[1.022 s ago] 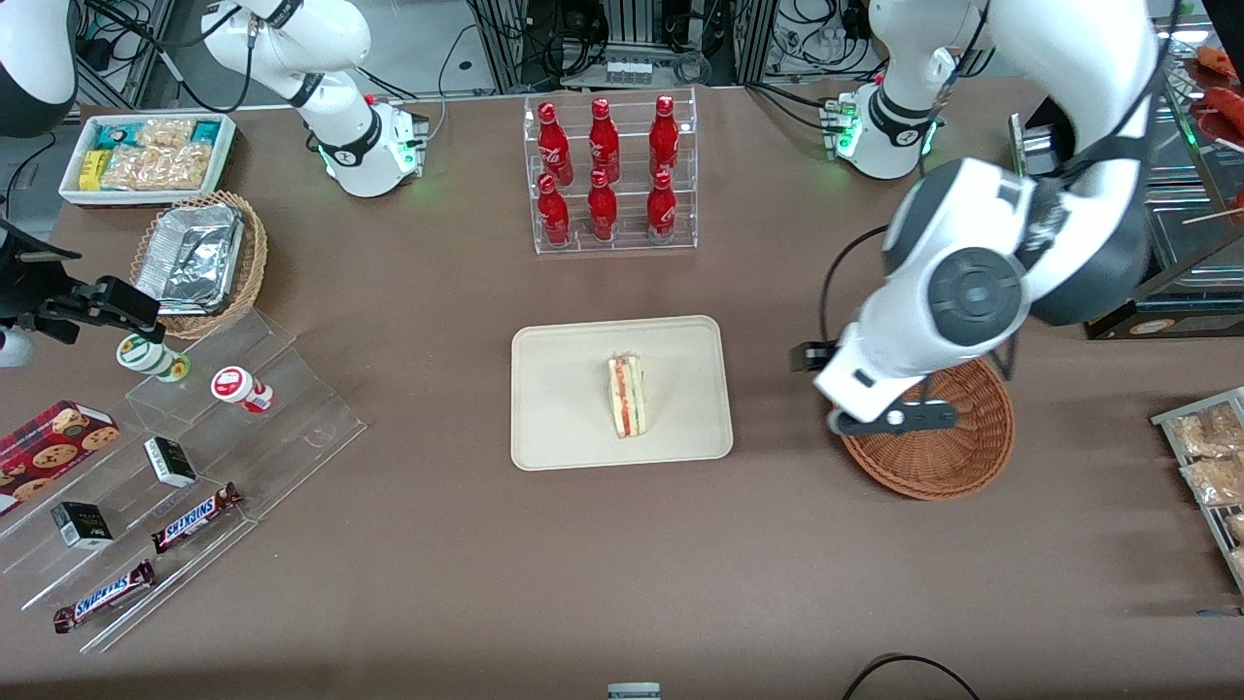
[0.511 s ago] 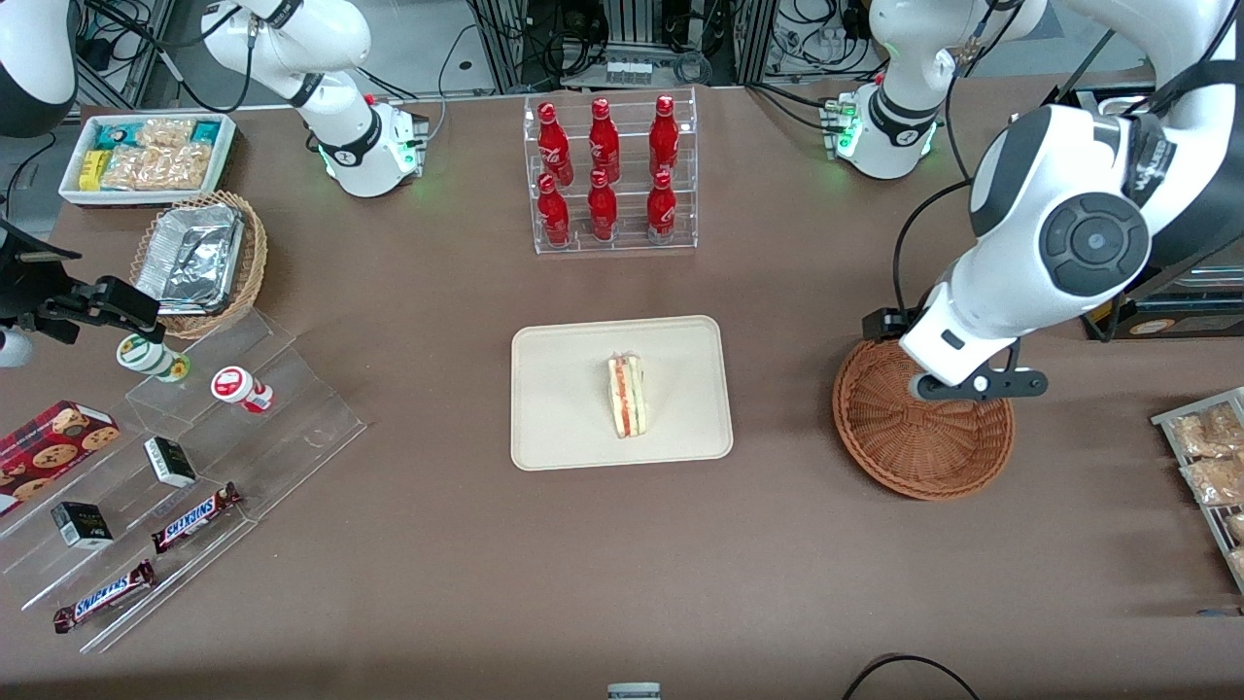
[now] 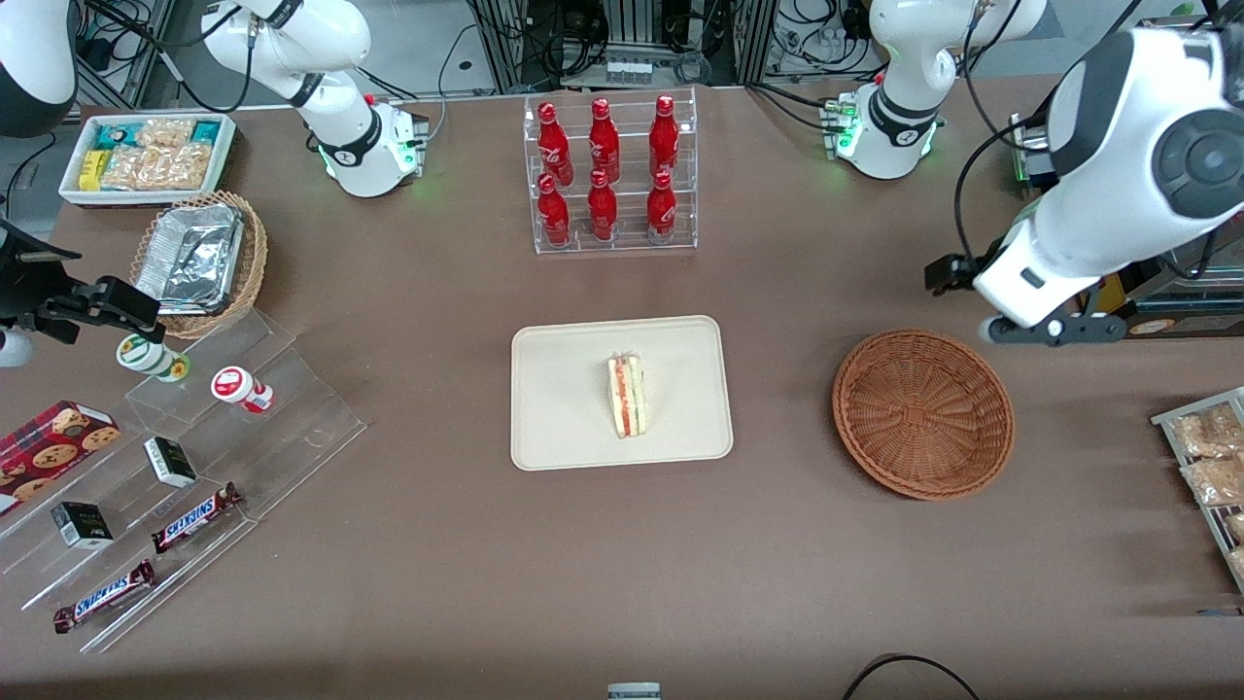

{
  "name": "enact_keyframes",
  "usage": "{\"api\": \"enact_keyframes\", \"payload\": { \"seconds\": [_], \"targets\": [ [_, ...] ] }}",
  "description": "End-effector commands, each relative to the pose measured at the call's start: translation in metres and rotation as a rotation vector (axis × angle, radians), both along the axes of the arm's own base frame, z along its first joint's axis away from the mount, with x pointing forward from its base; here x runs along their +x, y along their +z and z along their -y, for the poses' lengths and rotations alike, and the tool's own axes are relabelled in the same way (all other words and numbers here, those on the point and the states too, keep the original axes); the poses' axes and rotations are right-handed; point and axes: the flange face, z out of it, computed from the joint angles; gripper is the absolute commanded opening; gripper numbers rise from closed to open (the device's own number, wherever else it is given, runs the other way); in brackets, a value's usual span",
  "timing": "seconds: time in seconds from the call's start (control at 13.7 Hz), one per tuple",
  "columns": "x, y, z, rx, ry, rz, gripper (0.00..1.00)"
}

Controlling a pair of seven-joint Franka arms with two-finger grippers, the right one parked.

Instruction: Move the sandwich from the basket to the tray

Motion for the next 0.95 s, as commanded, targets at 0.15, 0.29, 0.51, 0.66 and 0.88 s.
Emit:
{"api": "enact_keyframes", "payload": {
  "seconds": [0.15, 0.29, 0.51, 0.66, 0.88],
  "targets": [
    [-0.024, 0.026, -0.033, -0.019, -0.001, -0.018, 1.00],
    [-0.029, 0.037, -0.055, -0.040, -0.035, -0.026, 1.00],
    [-0.030, 0.047, -0.062, -0.045, -0.033, -0.022, 1.00],
    [-0.031, 0.056, -0.061, -0.060, -0.033, -0.020, 1.00],
    [-0.033, 0.057, -0.066, -0.089, -0.063, -0.028, 1.00]
  ]
}}
